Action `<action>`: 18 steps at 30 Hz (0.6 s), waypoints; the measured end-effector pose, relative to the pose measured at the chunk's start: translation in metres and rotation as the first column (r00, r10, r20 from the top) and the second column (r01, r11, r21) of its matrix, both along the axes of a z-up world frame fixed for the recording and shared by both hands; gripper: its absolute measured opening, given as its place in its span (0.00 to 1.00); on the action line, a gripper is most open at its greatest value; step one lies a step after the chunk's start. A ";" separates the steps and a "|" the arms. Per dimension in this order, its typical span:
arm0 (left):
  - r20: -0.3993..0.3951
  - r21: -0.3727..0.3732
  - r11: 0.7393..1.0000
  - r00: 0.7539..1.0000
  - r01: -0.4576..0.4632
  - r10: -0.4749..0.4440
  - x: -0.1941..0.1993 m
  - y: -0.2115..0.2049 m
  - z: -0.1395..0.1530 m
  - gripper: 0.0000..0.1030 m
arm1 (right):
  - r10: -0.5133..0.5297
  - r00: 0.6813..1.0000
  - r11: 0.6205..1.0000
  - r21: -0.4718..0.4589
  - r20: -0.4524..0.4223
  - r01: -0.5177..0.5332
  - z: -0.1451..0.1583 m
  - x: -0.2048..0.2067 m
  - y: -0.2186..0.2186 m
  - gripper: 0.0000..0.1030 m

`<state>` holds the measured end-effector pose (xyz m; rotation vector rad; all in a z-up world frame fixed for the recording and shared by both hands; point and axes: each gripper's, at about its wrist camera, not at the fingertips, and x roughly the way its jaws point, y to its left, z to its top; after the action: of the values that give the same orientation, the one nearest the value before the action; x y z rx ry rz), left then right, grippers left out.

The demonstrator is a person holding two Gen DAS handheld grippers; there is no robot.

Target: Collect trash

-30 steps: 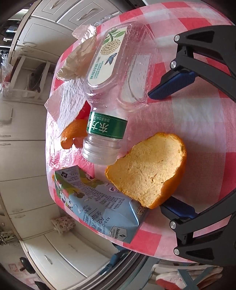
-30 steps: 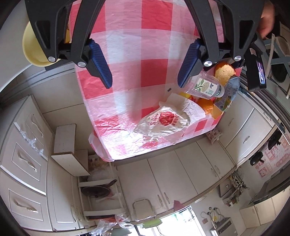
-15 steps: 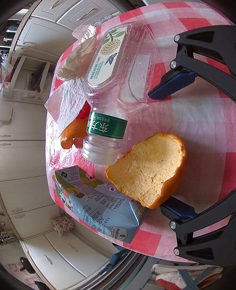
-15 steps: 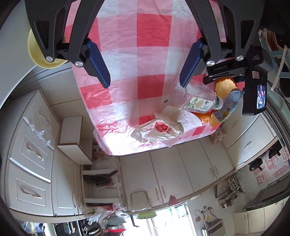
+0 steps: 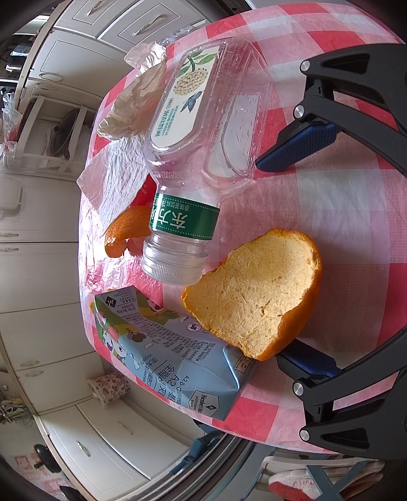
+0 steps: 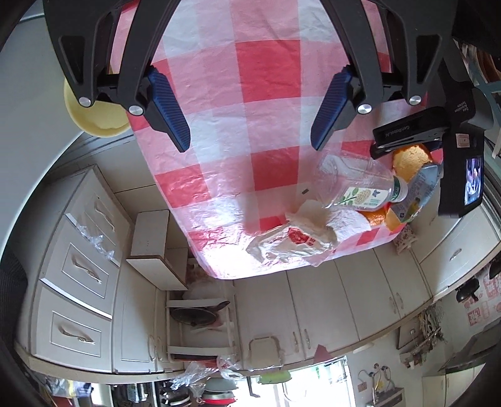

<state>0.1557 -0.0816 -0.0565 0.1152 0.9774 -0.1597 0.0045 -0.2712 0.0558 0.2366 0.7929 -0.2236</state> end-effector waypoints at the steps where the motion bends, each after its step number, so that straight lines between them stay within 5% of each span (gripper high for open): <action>1: 0.000 0.000 1.000 1.000 0.000 0.000 0.000 0.000 0.000 0.93 | 0.013 1.000 1.000 -0.007 -0.005 -0.013 0.001 0.002 0.004 0.74; 18: 0.000 -0.001 1.000 1.000 0.000 0.000 0.001 -0.001 0.000 0.93 | 0.123 0.988 0.992 0.025 0.089 -0.125 0.020 -0.015 0.009 0.79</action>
<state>0.1567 -0.0829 -0.0569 0.1142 0.9775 -0.1602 -0.0102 -0.2619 0.0758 0.2237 0.7221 -0.0833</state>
